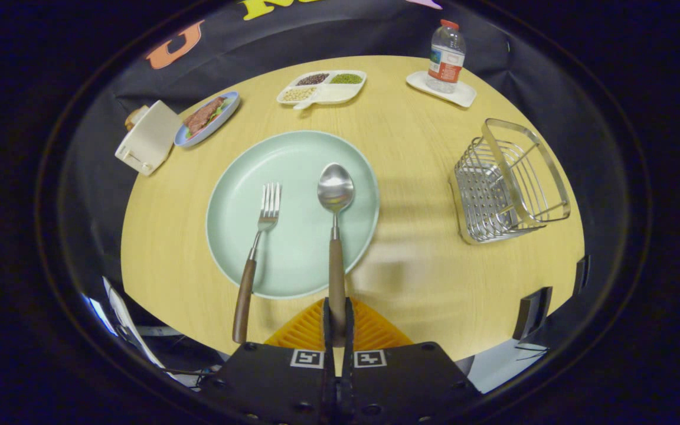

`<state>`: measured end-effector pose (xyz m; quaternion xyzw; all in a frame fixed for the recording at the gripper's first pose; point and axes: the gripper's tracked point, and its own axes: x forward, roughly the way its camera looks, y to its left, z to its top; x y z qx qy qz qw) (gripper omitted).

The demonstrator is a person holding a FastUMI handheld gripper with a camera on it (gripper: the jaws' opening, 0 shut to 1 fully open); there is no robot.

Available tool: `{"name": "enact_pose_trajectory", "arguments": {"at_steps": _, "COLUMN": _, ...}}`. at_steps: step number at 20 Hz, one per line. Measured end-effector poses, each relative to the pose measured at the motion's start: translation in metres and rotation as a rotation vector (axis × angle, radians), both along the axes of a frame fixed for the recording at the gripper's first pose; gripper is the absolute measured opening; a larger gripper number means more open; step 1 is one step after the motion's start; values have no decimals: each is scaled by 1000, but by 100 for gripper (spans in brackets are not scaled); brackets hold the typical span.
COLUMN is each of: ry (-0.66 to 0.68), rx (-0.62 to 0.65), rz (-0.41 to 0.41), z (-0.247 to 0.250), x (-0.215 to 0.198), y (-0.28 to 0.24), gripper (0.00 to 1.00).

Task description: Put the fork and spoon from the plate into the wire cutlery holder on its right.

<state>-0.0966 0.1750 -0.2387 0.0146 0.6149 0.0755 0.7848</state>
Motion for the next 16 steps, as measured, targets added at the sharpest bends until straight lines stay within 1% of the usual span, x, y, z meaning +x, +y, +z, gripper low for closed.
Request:
{"name": "enact_pose_trajectory", "arguments": {"at_steps": 1, "ry": -2, "rx": 12, "rz": 1, "z": 1, "x": -2, "y": 2, "gripper": 4}}
{"name": "enact_pose_trajectory", "arguments": {"at_steps": 2, "ry": -2, "rx": 21, "rz": 8, "z": 5, "x": -1, "y": 2, "gripper": 0}}
{"name": "enact_pose_trajectory", "arguments": {"at_steps": 9, "ry": -41, "rx": 103, "rz": 0, "z": 44, "x": 2, "y": 0, "gripper": 0}}
{"name": "enact_pose_trajectory", "arguments": {"at_steps": 12, "ry": -69, "rx": 151, "rz": -13, "z": 81, "x": -2, "y": -10, "gripper": 0}}
{"name": "enact_pose_trajectory", "arguments": {"at_steps": 16, "ry": -161, "rx": 153, "rz": -49, "z": 139, "x": 2, "y": -48, "gripper": 0}}
